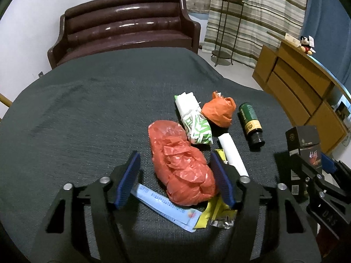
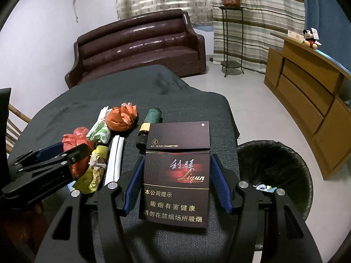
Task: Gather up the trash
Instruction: 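Grasp the red plastic bag with the left tool while the right tool holds the cigarette box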
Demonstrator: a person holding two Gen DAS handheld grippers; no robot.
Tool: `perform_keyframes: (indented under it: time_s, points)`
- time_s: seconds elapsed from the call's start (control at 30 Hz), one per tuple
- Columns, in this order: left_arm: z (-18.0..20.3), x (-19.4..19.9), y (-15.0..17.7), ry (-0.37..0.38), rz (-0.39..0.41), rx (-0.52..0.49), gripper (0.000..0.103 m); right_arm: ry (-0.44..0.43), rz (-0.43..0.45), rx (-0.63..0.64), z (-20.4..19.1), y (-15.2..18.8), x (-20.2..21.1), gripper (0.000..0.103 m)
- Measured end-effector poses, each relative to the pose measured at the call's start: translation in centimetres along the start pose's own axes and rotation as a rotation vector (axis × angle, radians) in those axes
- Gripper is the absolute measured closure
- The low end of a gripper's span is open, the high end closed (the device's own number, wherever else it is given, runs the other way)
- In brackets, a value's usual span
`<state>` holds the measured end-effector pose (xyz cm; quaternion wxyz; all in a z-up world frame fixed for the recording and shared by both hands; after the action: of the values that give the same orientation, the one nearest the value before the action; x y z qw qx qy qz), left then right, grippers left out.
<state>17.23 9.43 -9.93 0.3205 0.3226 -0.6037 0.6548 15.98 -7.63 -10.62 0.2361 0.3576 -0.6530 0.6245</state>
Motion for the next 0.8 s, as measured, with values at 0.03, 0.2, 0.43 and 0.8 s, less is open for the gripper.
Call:
perform_keyframes:
  time_s: [0.03,0.2,0.43,0.8]
  points:
    - [0.0,0.0,0.0,0.003,-0.002,-0.002,0.047,0.0,0.0,0.001,0.0,0.0,0.0,0.045]
    - [0.1,-0.2,0.1,0.023,-0.005,0.004,0.057,0.004,0.001,0.011,-0.1,0.0,0.0,0.045]
    - [-0.4,0.6,0.3,0.029,0.026,0.013,0.062,0.009,0.008,0.013,-0.3,-0.1,0.2,0.045]
    - [0.0,4.4,0.3,0.027,0.107,-0.01,0.062,0.032,0.053,0.012,0.0,0.2,2.3,0.045]
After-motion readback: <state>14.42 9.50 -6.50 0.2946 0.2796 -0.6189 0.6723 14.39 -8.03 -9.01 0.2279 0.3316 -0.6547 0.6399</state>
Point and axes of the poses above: each gripper's, at about its wrist camera, not at the fingertips, and x roughly against the way its jaws point, z to its right, y to its underside, the point moved 9 cm from there along -x, roughly the way its jaws point, and after that the axes turned 6 degrees about -z, right-handed, at the moved point
